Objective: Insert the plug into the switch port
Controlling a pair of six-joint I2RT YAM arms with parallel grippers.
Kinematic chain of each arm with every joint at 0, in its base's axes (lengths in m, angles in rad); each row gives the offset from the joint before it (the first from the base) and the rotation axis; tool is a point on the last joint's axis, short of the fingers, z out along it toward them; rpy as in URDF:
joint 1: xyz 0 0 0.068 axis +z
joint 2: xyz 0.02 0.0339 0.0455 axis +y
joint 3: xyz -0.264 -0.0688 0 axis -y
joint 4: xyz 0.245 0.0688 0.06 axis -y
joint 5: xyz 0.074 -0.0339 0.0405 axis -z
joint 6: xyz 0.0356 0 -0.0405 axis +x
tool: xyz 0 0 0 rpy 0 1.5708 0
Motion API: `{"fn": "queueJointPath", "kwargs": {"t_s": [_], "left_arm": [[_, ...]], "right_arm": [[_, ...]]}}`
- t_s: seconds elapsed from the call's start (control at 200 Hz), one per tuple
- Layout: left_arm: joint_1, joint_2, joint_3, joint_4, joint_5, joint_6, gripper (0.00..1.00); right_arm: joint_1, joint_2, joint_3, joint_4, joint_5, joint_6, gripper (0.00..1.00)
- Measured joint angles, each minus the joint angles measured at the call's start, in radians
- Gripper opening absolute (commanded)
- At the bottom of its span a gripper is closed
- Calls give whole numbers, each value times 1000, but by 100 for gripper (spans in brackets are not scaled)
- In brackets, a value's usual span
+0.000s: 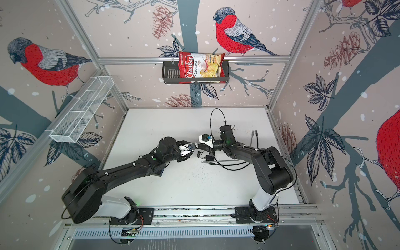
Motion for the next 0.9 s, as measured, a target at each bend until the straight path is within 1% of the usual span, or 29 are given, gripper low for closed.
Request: {"fn": "queueJointPath", "kwargs": {"t_s": [0.045,0.095,0.195,0.295,0.41,0.455,0.54,0.645,0.745,0.901], "left_arm": [[0,-22,-17,2,-23,-20,61],[0,-44,-27,1,-45,-40,66],[16,-89,-28,0,-89,-120,81],[63,-110,12,-53,-126,-270,96],[146,-100,102,-157,-154,-489,96],[167,-84,135,-204,-183,-574,96],[179,-41,183,-305,-225,-706,96],[181,29,252,-475,-288,-861,96],[182,79,304,-627,-323,-973,96],[182,115,323,-811,-322,-1096,96]], "right_arm": [[-8,0,3,0,4,17,0],[-14,0,5,-2,11,25,0],[-19,-1,7,-6,26,51,0],[-21,-10,8,-12,37,95,0],[-25,-32,2,-21,55,149,0],[-26,-47,-7,-19,65,175,0],[-26,-70,-21,-3,87,225,0],[-26,-93,-19,-3,123,279,0],[-27,-113,-17,-6,150,307,0],[-27,-133,-17,-22,172,330,0]]}}
